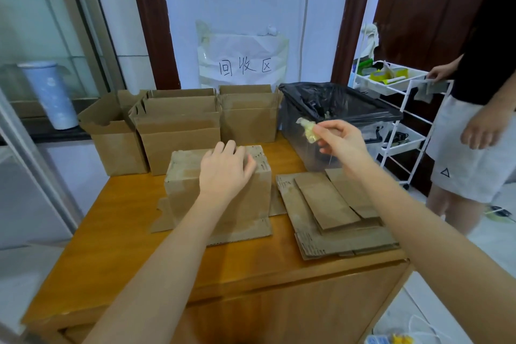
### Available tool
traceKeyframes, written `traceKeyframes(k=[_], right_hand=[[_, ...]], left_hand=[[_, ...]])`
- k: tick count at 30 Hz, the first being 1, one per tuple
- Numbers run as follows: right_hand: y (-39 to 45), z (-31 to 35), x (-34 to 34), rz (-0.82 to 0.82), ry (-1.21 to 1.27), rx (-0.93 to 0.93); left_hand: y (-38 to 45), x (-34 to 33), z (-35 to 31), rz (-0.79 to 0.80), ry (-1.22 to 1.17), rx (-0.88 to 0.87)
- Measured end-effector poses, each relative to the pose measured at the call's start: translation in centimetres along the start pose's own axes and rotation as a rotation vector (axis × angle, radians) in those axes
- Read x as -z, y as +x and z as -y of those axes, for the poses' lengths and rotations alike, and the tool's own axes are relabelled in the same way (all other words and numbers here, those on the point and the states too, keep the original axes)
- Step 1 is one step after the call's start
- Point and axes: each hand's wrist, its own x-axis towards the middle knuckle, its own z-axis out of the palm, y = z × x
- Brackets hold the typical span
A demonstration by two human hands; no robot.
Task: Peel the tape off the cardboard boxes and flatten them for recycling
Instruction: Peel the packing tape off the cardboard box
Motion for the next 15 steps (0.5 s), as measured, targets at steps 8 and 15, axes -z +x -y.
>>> traceKeyframes(k=[8,15], right_hand=[[7.2,3.0,1.2,-0.119,0.034,0.096],[14.3,1.0,3.2,-0.281,-0.539,0.034]], left_hand=[[1.1,-1.5,-0.6,-0.038,-0.011,0.02],[1.1,-2.1,-0.4,-0.075,0.017,0.011]])
